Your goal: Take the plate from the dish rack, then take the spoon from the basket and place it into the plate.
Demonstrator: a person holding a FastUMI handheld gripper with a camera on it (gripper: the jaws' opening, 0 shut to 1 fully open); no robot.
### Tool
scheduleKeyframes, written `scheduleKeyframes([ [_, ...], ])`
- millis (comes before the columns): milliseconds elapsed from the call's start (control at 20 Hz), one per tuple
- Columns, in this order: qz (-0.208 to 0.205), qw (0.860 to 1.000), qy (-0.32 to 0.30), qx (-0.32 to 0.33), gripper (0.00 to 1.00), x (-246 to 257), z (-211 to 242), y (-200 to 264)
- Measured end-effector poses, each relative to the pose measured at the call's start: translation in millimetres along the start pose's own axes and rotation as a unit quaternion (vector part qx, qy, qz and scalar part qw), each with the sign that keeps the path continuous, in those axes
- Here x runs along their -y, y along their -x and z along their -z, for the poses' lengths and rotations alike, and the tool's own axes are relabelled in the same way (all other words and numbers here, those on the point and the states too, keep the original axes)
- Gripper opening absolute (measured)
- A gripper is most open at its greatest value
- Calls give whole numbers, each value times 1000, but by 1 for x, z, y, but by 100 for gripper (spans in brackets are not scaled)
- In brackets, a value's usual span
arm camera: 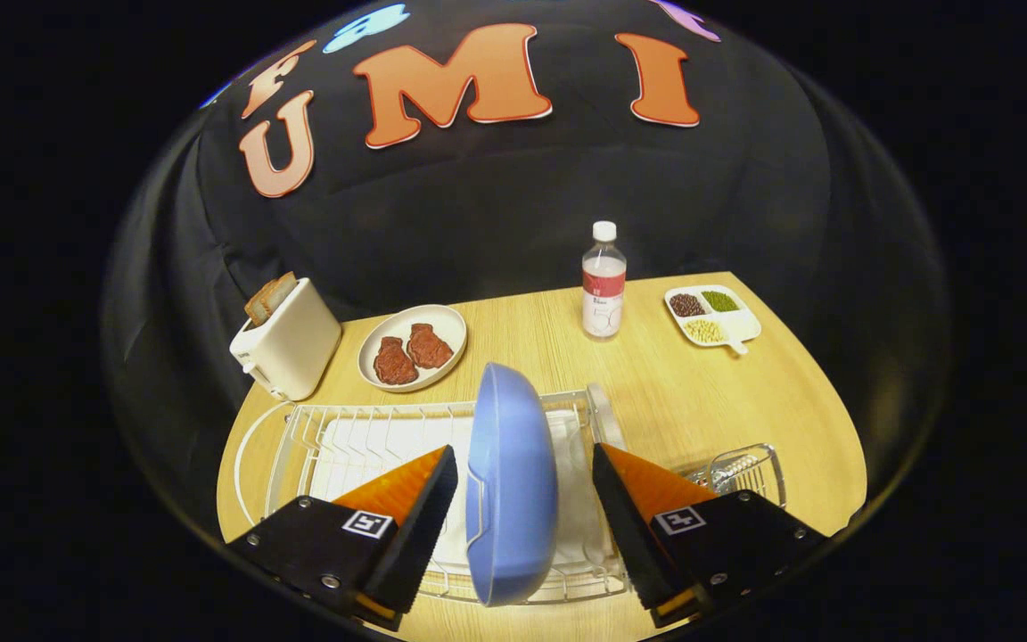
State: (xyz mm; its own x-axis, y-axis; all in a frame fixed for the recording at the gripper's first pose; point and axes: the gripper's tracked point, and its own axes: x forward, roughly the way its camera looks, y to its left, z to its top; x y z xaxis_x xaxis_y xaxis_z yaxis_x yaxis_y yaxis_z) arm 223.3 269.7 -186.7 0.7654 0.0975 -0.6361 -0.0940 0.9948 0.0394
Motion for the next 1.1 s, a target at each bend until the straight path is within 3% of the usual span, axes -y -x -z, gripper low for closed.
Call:
scheduleKeyframes([
  [150, 14, 1000, -6, -21, 77, 0, 10, -8],
  [250, 27, 999, -4, -29, 61, 1, 14, -10],
  [300, 36, 999, -3, -29, 48, 4, 14, -11],
  [450, 75, 997, 0, -26, 31, 17, 11, -10],
  [600, 87, 996, 3, -26, 27, 18, 5, -6],
  [1100, 133, 989, 57, -1, 27, 13, -11, 4],
])
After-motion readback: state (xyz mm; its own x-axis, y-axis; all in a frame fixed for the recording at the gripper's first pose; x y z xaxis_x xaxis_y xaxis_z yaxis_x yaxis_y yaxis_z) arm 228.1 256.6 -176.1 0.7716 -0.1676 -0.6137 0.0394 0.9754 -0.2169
